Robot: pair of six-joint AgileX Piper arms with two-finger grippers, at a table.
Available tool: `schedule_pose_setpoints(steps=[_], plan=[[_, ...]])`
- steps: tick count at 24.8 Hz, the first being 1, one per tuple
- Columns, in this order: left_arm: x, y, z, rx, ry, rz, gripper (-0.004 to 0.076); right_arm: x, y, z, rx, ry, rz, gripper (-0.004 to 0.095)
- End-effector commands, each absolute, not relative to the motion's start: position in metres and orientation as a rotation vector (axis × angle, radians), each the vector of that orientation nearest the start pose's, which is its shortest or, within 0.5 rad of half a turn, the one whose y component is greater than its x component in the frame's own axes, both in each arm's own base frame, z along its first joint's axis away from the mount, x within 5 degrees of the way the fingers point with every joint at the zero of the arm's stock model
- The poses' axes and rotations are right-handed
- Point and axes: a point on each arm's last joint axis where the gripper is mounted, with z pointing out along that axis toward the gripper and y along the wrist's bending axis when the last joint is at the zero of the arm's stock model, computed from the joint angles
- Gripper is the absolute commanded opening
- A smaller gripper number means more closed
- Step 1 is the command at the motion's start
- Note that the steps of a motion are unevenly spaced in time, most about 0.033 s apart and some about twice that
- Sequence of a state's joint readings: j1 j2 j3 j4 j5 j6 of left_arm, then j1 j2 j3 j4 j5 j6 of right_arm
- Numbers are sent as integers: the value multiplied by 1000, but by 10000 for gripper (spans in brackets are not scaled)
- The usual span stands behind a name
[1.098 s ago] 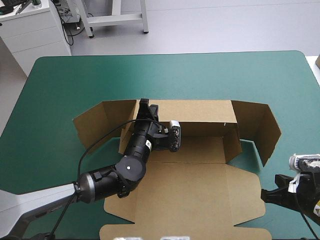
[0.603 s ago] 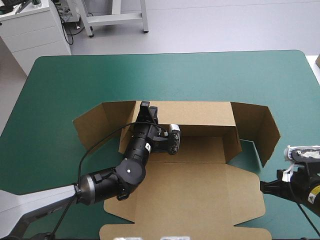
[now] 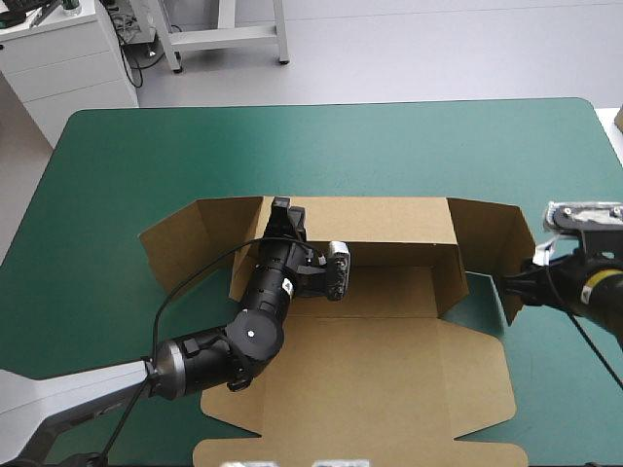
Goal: Fold the box
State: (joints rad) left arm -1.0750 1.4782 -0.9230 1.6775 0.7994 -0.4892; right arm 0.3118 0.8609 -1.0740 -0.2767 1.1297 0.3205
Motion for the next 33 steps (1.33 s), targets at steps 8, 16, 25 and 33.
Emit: schedule_pose_setpoints(steps=[8, 16, 25, 33], plan=[[202, -231, 314, 1357, 1202, 946, -32, 243, 7, 433, -35, 2431, 51, 640], [202, -232, 314, 1350, 1213, 914, -32, 320, -18, 434, -37, 2479, 93, 671], [201, -234, 313, 1371, 1201, 884, -32, 356, -18, 406, -53, 2553, 151, 693], [201, -234, 313, 1371, 1201, 884, -32, 360, -18, 391, -61, 2601, 167, 697]])
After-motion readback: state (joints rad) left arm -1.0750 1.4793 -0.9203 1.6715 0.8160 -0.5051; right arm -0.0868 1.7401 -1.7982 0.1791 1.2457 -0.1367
